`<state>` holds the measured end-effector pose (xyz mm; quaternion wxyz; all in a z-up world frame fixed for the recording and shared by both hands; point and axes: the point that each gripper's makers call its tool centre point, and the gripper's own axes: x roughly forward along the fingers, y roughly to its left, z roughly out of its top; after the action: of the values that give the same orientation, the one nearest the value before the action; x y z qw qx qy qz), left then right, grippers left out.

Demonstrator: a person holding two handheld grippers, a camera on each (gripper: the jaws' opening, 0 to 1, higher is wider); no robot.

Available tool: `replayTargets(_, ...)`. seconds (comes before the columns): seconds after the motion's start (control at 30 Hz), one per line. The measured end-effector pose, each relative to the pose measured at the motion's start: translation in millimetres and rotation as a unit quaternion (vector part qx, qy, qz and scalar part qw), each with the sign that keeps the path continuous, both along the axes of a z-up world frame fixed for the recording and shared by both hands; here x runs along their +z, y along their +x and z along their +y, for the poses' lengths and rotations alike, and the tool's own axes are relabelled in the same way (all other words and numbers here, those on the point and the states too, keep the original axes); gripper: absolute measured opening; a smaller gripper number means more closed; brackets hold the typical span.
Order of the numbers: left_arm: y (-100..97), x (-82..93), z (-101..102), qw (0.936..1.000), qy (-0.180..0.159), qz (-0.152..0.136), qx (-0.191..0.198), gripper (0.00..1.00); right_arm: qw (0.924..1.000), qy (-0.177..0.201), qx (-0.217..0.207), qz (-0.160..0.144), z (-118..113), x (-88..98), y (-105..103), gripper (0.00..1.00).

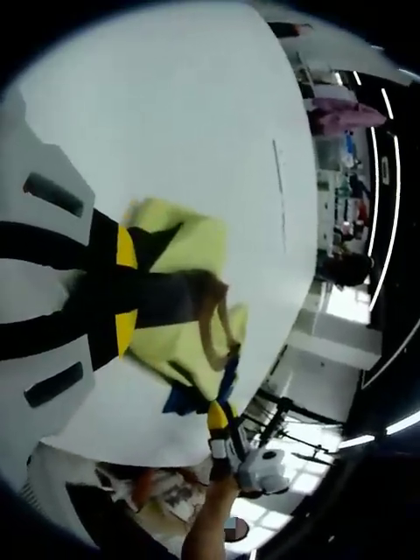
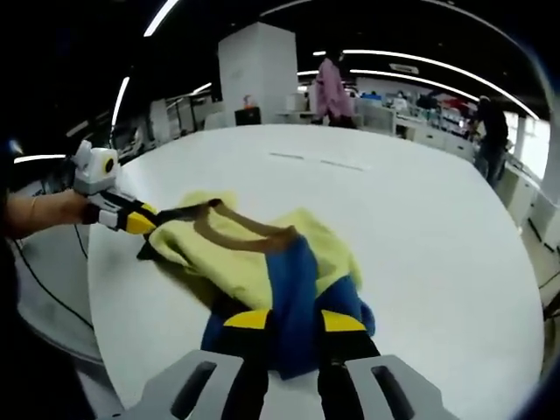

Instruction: Fold the garment on the visible template until the final outline fits inside the template.

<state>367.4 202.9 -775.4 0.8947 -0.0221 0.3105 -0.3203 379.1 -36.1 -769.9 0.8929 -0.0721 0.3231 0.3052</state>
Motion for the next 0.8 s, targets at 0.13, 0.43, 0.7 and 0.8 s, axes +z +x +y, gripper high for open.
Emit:
replayTargets(0.13,-2.2,0.8,1.7,1.0000,-0.005,0.003,0.002,0.11,1.0000,0.004,-0.001,0.000,1.8,1.5,-1.6,0.11)
replayTargets(0.43,-4.7,4.1,1.3,1.0000,-0.004,0.001,0.003,0.04,0.9998,0.016,-0.007,0.002,2.8,6.2,-3.6,0.00)
replayTargets(0.7,-9.0,19.3,2.9,0.9998,-0.006,-0.016,0.006,0.02,0.9997,0.020,-0.012,-0.001,-3.2,10.8,-1.5,0.00)
replayTargets(0.8,-9.6,28.2,3.5,0.9996,-0.005,-0.028,0.006,0.02,0.9995,0.028,-0.016,-0.002,-4.1,15.9,-1.1,0.00)
